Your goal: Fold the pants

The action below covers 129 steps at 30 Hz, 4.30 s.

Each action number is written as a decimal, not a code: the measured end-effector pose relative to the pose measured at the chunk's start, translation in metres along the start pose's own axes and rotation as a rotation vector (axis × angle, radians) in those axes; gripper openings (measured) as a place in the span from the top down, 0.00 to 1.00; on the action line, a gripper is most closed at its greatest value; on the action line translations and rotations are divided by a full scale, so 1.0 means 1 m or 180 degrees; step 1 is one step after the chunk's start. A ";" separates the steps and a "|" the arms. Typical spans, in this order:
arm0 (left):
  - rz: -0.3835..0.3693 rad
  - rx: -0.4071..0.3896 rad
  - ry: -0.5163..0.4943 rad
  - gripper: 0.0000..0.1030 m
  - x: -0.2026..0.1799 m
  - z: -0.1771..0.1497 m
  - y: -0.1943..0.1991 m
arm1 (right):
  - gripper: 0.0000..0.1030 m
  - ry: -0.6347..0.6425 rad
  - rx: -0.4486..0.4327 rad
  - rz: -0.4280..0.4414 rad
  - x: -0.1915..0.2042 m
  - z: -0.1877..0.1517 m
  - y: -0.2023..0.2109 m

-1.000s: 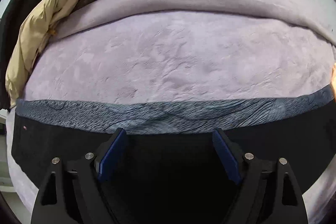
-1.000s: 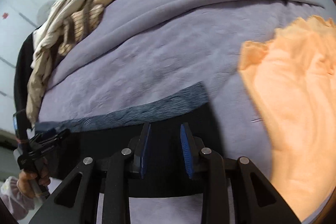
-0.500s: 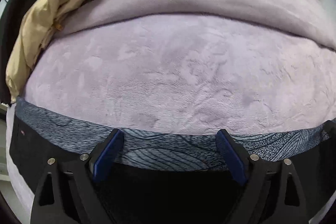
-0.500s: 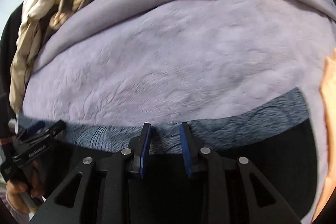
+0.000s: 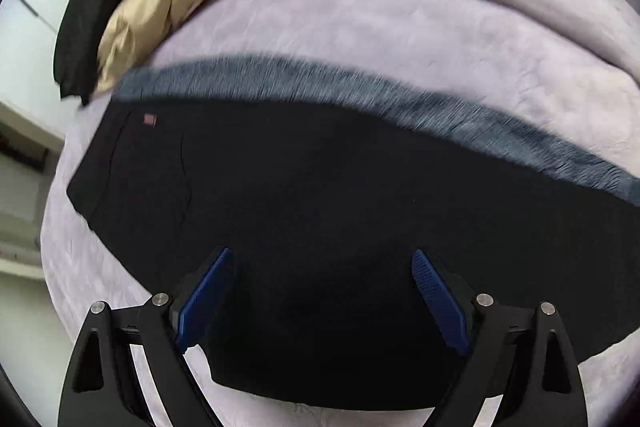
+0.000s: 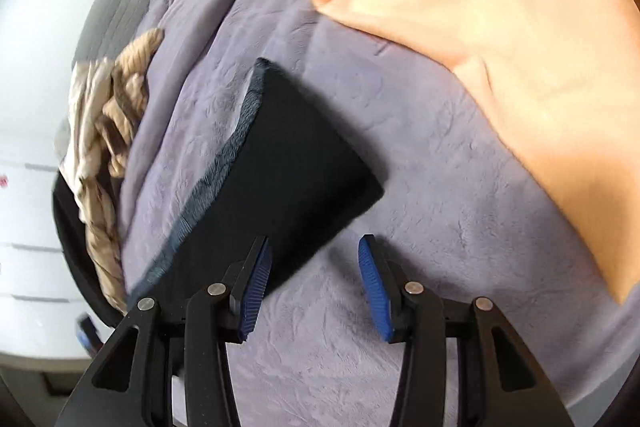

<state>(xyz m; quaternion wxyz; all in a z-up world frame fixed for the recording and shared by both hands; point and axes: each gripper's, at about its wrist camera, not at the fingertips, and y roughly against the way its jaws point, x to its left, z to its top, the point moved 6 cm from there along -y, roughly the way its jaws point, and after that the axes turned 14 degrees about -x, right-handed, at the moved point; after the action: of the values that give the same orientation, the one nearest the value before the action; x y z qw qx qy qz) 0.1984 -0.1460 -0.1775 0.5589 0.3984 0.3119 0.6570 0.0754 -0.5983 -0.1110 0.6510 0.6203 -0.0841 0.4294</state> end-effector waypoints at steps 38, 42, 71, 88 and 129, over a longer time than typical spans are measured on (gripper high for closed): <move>0.0006 -0.0001 -0.0158 0.00 0.090 -0.012 0.037 | 0.60 0.0828 0.1230 0.0833 0.153 -0.185 -0.019; -0.0033 -0.0088 -0.0340 0.00 0.122 0.007 0.016 | 0.60 0.0807 0.1556 0.1038 0.198 -0.270 -0.058; -0.0337 -0.0095 -0.0442 0.00 0.206 0.029 -0.084 | 0.87 0.0569 0.1701 0.1176 0.267 -0.387 -0.141; -0.0764 -0.0290 -0.0780 0.00 0.152 0.002 -0.003 | 0.83 0.2131 0.0754 0.0164 0.243 -0.289 -0.068; 0.0069 -0.0246 -0.0049 0.00 0.297 0.094 -0.086 | 0.49 0.2166 0.1029 0.0048 0.286 -0.301 -0.022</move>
<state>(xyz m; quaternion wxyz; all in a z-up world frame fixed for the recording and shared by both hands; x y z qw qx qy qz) 0.3054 0.1577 -0.1535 0.5691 0.3849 0.2776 0.6716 0.1389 -0.2007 -0.0083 0.5321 0.5362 0.2013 0.6235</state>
